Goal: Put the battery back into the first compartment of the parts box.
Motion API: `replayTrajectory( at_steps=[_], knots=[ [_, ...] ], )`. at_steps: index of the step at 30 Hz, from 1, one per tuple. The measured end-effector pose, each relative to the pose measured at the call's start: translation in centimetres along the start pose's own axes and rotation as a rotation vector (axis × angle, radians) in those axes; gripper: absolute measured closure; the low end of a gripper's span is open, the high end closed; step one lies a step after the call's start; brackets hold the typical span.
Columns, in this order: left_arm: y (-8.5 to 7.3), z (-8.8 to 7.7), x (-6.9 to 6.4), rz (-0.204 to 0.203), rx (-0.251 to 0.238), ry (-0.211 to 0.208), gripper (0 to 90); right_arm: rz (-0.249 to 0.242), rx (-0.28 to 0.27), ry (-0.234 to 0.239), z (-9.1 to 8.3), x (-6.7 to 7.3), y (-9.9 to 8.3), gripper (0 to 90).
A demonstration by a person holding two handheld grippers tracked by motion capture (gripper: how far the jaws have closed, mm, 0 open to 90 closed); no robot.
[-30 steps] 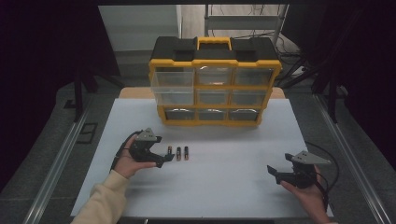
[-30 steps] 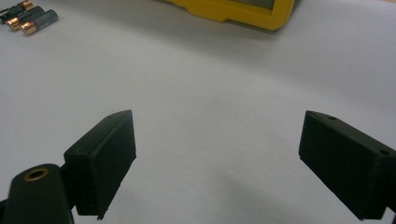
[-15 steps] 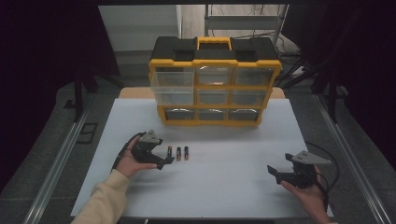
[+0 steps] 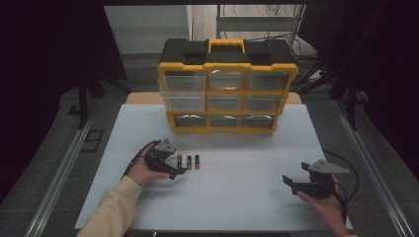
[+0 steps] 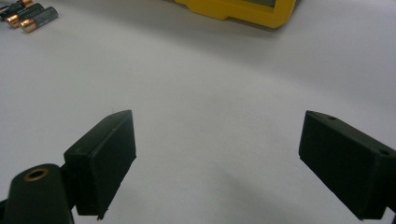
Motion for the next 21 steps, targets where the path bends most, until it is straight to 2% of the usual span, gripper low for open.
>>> replayTrajectory(
  at_steps=[3,6,9,12,13,15,21],
  knots=[
    [0.1,0.2,0.1,0.015,-0.002,-0.011,10.7,0.001,0.002,0.000,0.0,0.0,0.0,11.4],
    [0.1,0.5,0.4,0.044,0.035,-0.011,11.7,0.002,0.001,0.001,0.0,0.0,0.0,11.4],
    [0.4,0.8,0.6,0.054,0.047,-0.029,12.6,0.001,0.002,0.001,0.0,0.0,0.0,11.4],
    [0.7,1.2,0.8,0.055,0.034,-0.028,14.4,0.002,0.001,0.001,0.0,0.0,0.0,11.4],
    [0.7,1.4,0.8,0.064,0.048,-0.025,15.0,0.002,0.001,0.001,0.0,0.0,0.0,11.4],
    [0.7,1.5,0.9,0.112,0.086,0.003,15.5,0.001,0.002,0.001,0.0,0.0,0.0,11.4],
    [0.7,1.7,0.8,0.131,0.091,-0.020,21.2,0.001,0.004,0.001,0.0,0.0,0.0,11.4]
  ],
)
Point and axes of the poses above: each handheld gripper's, and its own axes: z roughly forward along the jaws, y roughly out of its top, x roughly to its left, the point moved 2 cm from there along z, roughly forward along the jaws, and after that the axes turned 12 degrees about -z, right-handed, at the moved point
